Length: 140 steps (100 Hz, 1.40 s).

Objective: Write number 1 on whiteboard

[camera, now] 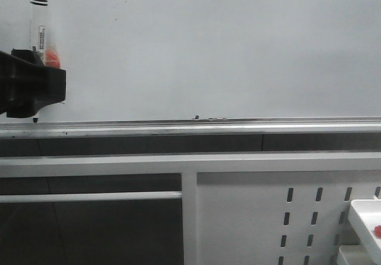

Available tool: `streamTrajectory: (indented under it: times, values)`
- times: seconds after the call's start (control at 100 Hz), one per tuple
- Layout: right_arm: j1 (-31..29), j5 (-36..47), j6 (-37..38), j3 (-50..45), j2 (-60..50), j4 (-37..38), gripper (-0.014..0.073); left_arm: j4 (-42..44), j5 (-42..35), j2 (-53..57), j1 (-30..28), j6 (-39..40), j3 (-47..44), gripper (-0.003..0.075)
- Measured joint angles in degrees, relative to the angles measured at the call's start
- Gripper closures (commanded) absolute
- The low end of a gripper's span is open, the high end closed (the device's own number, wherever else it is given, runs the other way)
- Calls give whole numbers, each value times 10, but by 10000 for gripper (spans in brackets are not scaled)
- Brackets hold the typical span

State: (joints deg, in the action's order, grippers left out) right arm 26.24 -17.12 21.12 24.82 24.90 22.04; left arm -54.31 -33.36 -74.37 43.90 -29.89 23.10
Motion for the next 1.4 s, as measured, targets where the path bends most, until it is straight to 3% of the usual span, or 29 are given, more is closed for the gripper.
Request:
streamTrajectory:
  times: [0.27,0.61,0.7,0.78,1.01,1.13,1.21,1.4]
  values:
    - [0,1,0,0,0,0,223,0,-38,-4,0,11,5,514]
    - [0,1,0,0,0,-6,223,6,-22,-36,-7,12,29,530]
    - [0,1,0,0,0,-15,223,7,-10,-42,-8,12,29,615]
    - [0,1,0,0,0,-17,223,9,-5,-44,-8,12,29,742]
    - [3,1,-2,7,0,-33,267,76,32,-4,-3,-6,29,740]
    - [48,1,-43,41,8,-62,326,172,97,57,22,-33,29,740]
    - [113,2,-83,75,31,-68,328,271,162,101,48,-40,39,740]
    - [288,-48,-154,159,145,-52,242,425,312,155,92,-46,84,740]
